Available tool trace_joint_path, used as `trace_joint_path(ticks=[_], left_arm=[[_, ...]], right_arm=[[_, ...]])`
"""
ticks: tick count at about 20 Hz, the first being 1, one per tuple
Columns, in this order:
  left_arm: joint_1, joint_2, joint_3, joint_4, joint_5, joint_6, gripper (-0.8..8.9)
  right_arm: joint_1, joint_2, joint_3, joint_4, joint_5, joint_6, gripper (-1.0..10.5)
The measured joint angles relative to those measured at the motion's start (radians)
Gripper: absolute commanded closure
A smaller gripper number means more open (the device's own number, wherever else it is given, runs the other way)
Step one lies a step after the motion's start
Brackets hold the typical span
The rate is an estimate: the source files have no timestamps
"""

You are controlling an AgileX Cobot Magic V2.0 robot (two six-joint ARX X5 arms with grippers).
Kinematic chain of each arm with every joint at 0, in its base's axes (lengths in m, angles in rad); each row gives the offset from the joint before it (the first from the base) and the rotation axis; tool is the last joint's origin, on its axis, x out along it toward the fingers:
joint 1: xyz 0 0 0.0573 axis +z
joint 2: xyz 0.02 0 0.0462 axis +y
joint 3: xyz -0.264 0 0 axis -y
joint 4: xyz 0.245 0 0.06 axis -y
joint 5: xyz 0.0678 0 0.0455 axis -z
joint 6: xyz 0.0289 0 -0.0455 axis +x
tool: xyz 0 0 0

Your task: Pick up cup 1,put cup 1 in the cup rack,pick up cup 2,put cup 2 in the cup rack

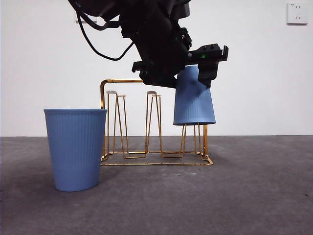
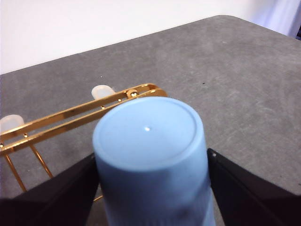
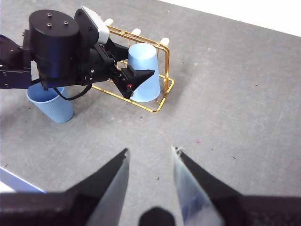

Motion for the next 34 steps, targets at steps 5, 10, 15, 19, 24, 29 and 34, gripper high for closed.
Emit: trace_joint_path(ticks=[5,10,15,19,24,29,34], left_arm=[[-0.013,0.000,0.000,-0.082,-0.006,-0.035,8.21],[-0.015,0.000,0.000,-0.123,-0.005,-0.061,8.21],[-0.015,0.000,0.000,-0.131,0.013,-0.076,5.56],[-0.011,0.000,0.000,-0.150,0.050,-0.079,4.02],[-0.009,0.000,0.000,-0.153,0.082,-0.086,4.02],[0.001,0.000,0.004,-0.251,0.135,-0.106,4.02],[0.001,-0.013,0.004,-0.344,0.162,-0.113,4.02]], right_arm=[[0.000,0.000,0.000,0.000,0.000,-0.004,7.9],[0.000,0.000,0.000,0.000,0.000,-0.006,7.9],[0.000,0.000,0.000,0.000,0.000,-0.008,7.9],[0.000,0.000,0.000,0.000,0.000,-0.019,7.9],[0.000,0.000,0.000,0.000,0.000,-0.023,7.9],[0.000,0.000,0.000,0.000,0.000,-0.023,7.9],[0.000,0.000,0.000,0.000,0.000,-0.027,7.9]])
